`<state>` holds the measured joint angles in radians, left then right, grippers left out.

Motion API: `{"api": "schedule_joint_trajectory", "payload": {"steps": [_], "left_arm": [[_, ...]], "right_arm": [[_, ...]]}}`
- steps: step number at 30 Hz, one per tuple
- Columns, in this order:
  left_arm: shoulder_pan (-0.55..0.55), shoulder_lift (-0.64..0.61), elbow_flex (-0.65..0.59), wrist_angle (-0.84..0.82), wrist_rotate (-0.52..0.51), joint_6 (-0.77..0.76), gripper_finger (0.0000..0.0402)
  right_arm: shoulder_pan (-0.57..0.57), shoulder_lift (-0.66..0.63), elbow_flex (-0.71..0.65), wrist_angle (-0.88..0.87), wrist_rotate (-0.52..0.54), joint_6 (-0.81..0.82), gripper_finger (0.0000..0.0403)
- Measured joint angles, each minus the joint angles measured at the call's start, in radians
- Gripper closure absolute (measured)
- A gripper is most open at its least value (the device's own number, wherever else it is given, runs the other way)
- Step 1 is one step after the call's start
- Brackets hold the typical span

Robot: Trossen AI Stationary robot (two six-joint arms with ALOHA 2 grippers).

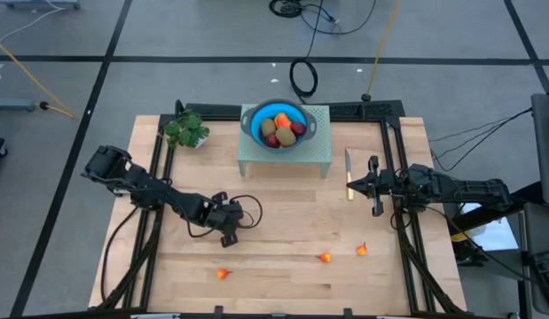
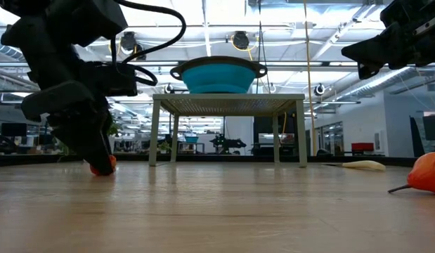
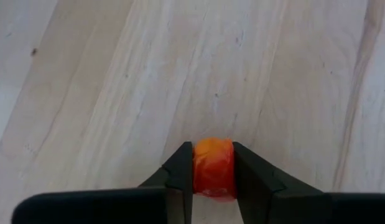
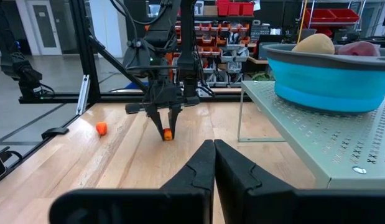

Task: Pick & Place Fruit
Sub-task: Put the peach into the colander on the shelf

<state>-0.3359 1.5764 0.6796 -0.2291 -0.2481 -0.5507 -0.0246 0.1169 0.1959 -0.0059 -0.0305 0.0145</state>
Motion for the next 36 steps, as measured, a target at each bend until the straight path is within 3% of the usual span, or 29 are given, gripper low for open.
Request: {"api": "schedule_joint_trajectory", "payload": {"steps": [5, 14, 30, 36], "left_arm": [[0.000, 0.001, 0.015, -0.009, 0.008, 0.033, 0.0323], [0.038, 0.001, 0.108, -0.035, -0.001, 0.252, 0.0325], [0.103, 0.000, 0.355, -0.118, -0.189, 0.708, 0.0325], [0.102, 0.000, 0.433, -0.099, -0.289, 0.759, 0.0325]], "right_arm": [[0.000, 0.000, 0.000, 0.000, 0.000, 0.000, 0.0399], [0.000, 0.000, 0.000, 0.000, 0.000, 0.000, 0.0399], [0.000, 0.000, 0.000, 0.001, 0.000, 0.000, 0.0399], [0.000, 0.000, 0.000, 0.001, 0.000, 0.000, 0.0399]]}}
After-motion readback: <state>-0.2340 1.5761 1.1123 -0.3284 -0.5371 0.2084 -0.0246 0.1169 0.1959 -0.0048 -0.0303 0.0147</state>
